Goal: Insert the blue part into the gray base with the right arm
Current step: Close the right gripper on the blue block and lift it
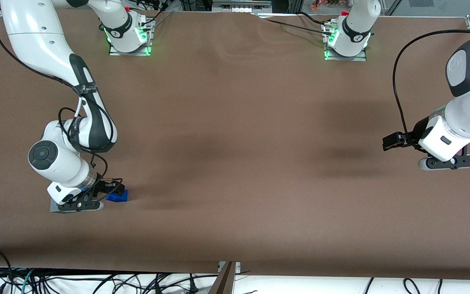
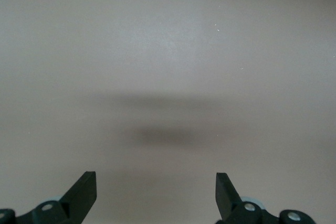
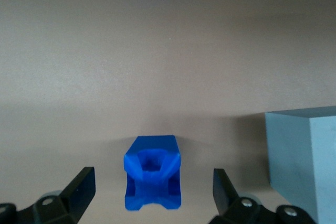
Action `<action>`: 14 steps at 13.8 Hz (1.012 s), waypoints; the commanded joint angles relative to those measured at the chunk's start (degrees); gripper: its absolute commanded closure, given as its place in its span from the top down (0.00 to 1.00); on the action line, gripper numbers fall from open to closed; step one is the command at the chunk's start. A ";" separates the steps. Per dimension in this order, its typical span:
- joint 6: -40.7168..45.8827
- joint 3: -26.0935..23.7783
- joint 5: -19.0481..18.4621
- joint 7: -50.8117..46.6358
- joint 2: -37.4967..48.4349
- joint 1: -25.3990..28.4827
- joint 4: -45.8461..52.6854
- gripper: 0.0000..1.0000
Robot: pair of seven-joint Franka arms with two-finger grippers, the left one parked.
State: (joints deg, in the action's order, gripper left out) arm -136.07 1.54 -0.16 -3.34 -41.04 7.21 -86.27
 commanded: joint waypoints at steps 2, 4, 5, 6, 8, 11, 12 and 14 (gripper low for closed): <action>-1.04 -0.14 1.12 -0.09 -1.84 -0.26 0.84 0.99; -2.44 -0.05 1.12 0.26 -2.37 -0.26 0.84 0.99; -2.62 -0.05 1.21 0.27 -2.63 -0.26 0.84 0.98; -2.71 -0.14 1.21 0.44 -2.72 -0.35 0.84 0.80; -2.62 -0.14 1.21 0.44 -2.64 -0.27 0.93 0.34; -2.62 -0.14 1.21 0.53 -2.38 -0.35 0.93 0.26; -2.19 -0.14 1.13 0.62 -1.94 -0.27 0.93 0.26; -0.18 -0.14 1.04 1.05 1.12 -0.53 1.02 0.26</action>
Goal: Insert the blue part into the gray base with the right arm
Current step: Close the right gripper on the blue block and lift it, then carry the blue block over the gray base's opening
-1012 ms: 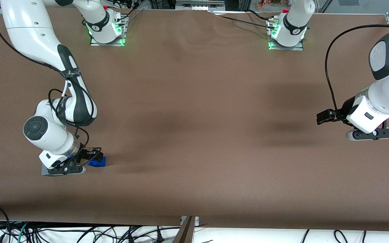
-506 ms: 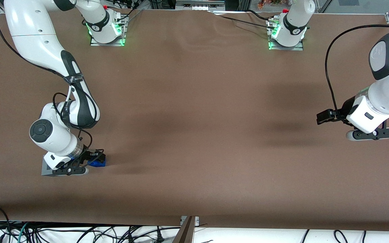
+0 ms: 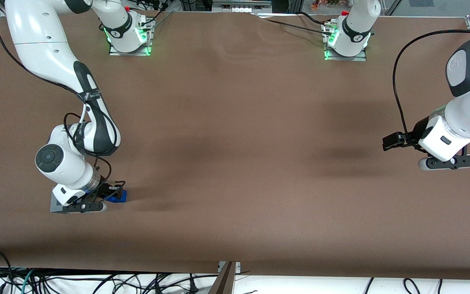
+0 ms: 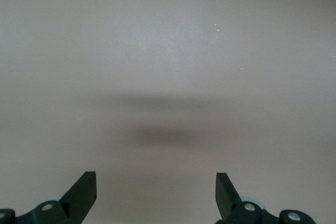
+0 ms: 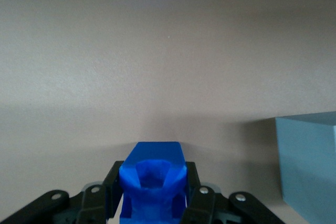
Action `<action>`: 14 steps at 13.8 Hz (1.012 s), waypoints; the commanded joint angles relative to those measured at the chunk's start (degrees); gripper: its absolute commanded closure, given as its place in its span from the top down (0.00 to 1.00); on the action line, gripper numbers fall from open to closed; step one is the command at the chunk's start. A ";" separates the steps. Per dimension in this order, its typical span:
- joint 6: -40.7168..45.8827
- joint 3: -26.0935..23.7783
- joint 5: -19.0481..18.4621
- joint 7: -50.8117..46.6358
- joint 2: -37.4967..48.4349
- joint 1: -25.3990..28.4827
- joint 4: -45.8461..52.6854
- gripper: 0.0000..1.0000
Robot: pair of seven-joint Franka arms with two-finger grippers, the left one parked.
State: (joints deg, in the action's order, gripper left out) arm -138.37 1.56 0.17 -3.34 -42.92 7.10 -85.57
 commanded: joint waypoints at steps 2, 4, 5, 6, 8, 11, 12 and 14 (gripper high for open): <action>9.92 0.37 0.79 4.73 6.43 -1.03 1.71 0.27; 18.71 -0.06 2.02 10.61 6.97 -4.80 8.20 0.27; 21.19 -0.06 3.77 14.73 6.80 -6.56 10.41 0.27; 21.91 0.02 5.35 18.95 6.71 -8.14 11.39 0.27; 22.00 0.11 5.80 23.89 6.62 -10.52 11.48 0.27; 20.60 0.20 5.63 26.28 4.61 -12.37 11.66 0.27; 19.03 0.29 5.63 26.63 3.73 -12.46 11.66 0.27; 16.48 0.37 5.45 26.90 2.32 -12.47 11.66 0.27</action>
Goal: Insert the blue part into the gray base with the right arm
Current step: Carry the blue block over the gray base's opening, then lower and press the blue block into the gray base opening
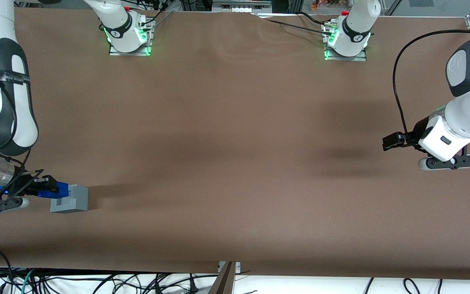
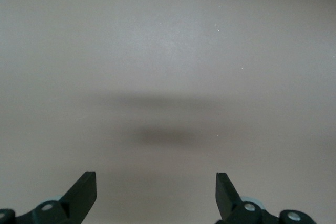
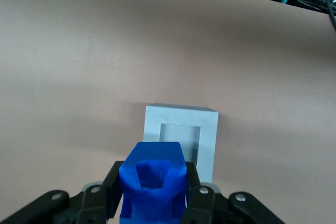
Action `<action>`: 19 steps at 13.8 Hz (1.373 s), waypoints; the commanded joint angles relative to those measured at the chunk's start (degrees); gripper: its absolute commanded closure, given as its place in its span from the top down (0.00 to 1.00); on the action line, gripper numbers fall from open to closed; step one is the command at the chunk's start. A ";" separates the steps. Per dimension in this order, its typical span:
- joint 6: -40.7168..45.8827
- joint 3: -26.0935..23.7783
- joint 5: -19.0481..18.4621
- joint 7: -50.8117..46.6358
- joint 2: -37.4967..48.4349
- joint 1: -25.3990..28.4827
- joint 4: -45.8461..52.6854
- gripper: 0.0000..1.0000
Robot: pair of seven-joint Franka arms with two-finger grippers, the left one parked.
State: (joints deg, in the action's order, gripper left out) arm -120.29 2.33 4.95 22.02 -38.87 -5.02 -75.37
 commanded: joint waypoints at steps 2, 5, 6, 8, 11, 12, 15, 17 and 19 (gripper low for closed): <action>-2.84 -0.39 0.68 3.45 -2.52 -0.95 1.36 0.27; -4.16 -0.39 0.76 4.25 -3.14 -1.48 1.36 0.27; -4.16 -0.39 0.76 4.25 -3.22 -1.57 1.36 0.27; -4.16 -0.30 0.76 4.25 -3.40 -1.66 1.19 0.27; -4.16 -0.30 0.76 4.25 -4.36 -2.10 1.10 0.27; -4.16 -0.30 0.85 4.08 -4.54 -2.10 1.01 0.27; -4.25 -0.39 1.03 3.20 -5.60 -2.18 1.01 0.27; -4.42 -0.39 2.07 3.03 -5.86 -2.10 1.01 0.27; -4.42 -0.39 3.05 2.50 -6.21 -2.01 1.01 0.27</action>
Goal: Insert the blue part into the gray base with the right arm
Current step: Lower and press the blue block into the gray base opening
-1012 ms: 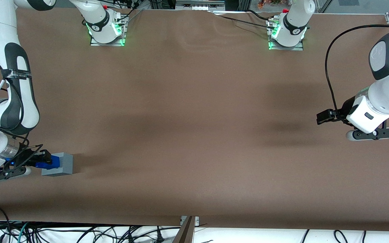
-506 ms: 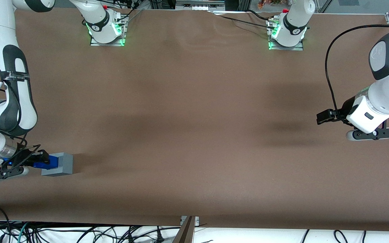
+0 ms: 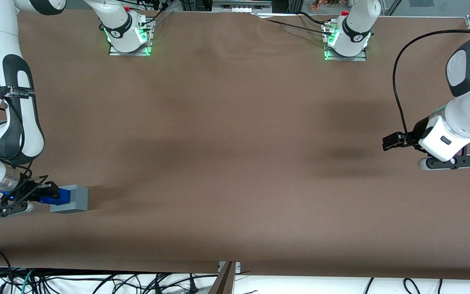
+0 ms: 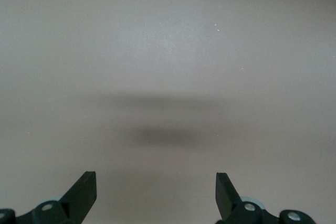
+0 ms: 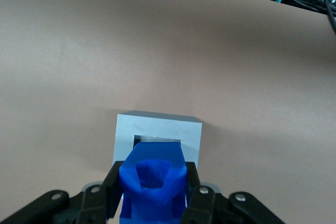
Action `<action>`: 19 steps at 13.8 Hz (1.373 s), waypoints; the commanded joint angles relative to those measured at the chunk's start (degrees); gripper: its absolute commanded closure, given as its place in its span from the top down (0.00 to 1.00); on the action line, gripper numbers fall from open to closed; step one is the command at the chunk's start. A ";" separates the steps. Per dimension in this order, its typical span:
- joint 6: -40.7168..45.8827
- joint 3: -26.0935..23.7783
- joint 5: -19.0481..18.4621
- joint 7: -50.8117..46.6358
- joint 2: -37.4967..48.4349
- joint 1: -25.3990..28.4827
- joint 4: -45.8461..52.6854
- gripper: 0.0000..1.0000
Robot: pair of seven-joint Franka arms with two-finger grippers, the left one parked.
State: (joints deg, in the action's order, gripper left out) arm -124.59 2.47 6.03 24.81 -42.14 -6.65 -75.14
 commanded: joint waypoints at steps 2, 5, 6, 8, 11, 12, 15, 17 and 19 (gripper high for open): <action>-0.12 -0.54 1.97 -1.68 -2.95 -0.38 0.70 0.27; -0.04 -0.54 1.97 -2.48 -2.95 -0.30 0.61 0.27; -0.04 -0.54 1.97 -2.57 -3.21 -0.30 0.52 0.27; -0.04 -0.54 2.06 -2.66 -3.39 -0.21 0.44 0.27; 0.14 -0.62 1.97 -5.37 -3.39 0.14 0.00 0.27; 0.23 -0.62 1.88 -5.38 -3.39 0.14 -0.01 0.27; 0.32 -0.62 1.88 -5.21 -3.39 0.06 -1.06 0.28; 0.05 -0.62 1.88 -4.86 -3.39 -0.03 -1.06 0.36; 0.05 -0.62 1.54 -5.12 -3.39 -0.03 -0.71 0.68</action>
State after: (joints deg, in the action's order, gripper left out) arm -124.38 2.20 6.97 20.05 -43.19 -6.44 -75.17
